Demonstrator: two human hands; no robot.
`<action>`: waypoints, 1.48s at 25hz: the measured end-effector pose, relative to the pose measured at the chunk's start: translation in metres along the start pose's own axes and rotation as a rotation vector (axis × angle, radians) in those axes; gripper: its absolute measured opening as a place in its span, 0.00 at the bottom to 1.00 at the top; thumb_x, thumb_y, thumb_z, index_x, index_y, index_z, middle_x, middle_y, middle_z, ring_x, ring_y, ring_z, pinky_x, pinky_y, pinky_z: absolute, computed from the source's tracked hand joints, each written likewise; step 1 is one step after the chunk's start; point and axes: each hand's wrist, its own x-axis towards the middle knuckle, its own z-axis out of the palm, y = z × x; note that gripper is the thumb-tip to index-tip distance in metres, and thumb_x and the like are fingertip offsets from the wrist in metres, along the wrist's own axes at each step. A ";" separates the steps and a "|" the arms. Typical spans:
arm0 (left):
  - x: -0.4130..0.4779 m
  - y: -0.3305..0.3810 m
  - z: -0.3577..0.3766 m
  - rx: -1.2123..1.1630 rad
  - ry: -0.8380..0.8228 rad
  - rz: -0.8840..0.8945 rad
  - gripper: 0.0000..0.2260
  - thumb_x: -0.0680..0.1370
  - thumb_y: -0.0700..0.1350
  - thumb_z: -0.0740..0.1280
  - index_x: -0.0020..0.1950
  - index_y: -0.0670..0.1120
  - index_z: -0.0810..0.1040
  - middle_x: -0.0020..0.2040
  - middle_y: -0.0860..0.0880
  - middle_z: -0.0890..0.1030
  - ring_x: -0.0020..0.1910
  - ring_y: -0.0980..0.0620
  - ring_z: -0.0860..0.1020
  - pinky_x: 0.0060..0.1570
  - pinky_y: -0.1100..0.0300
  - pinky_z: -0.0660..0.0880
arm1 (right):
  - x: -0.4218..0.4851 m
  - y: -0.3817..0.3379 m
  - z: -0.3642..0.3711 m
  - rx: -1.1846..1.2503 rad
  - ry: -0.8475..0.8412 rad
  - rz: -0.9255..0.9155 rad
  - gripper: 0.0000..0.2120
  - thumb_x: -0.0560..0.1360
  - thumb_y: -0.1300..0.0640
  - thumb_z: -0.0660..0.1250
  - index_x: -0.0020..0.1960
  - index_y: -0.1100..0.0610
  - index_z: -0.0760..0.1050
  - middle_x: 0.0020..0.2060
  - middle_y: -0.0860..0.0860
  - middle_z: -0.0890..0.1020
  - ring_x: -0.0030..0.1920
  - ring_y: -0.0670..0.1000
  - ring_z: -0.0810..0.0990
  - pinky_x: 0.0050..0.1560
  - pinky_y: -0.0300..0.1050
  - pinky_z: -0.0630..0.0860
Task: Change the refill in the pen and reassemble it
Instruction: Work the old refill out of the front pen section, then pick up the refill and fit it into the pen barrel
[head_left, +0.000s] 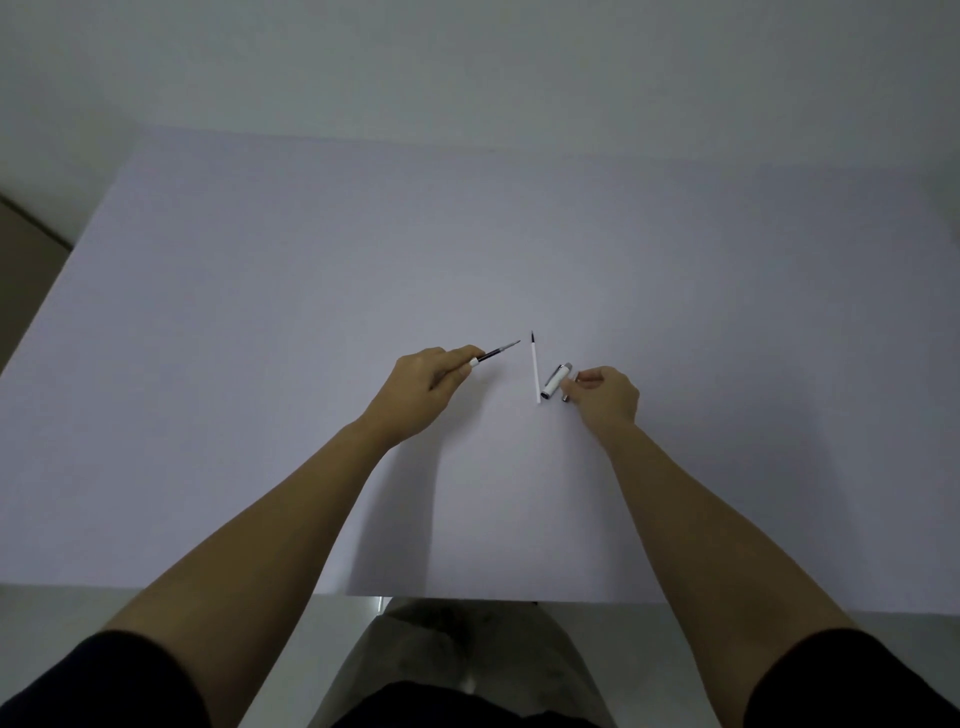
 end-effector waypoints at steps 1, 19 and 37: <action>0.001 -0.001 0.002 0.002 -0.003 0.003 0.09 0.80 0.48 0.56 0.55 0.57 0.74 0.32 0.47 0.72 0.34 0.56 0.70 0.36 0.74 0.65 | 0.002 0.001 0.002 -0.002 -0.004 0.003 0.15 0.69 0.56 0.74 0.50 0.64 0.77 0.47 0.59 0.85 0.49 0.56 0.82 0.44 0.40 0.71; 0.024 0.022 0.018 0.008 0.108 0.041 0.12 0.80 0.45 0.57 0.61 0.51 0.74 0.32 0.44 0.73 0.34 0.48 0.72 0.34 0.62 0.66 | -0.029 -0.069 -0.001 0.436 -0.358 -0.290 0.04 0.73 0.53 0.69 0.44 0.51 0.82 0.39 0.49 0.84 0.41 0.44 0.83 0.48 0.37 0.77; 0.002 -0.013 0.026 -0.067 -0.071 -0.220 0.14 0.80 0.46 0.57 0.65 0.49 0.72 0.59 0.43 0.79 0.61 0.47 0.74 0.57 0.64 0.65 | 0.020 -0.025 -0.028 0.098 0.046 -0.117 0.09 0.73 0.56 0.69 0.47 0.62 0.79 0.40 0.59 0.84 0.34 0.48 0.80 0.43 0.41 0.75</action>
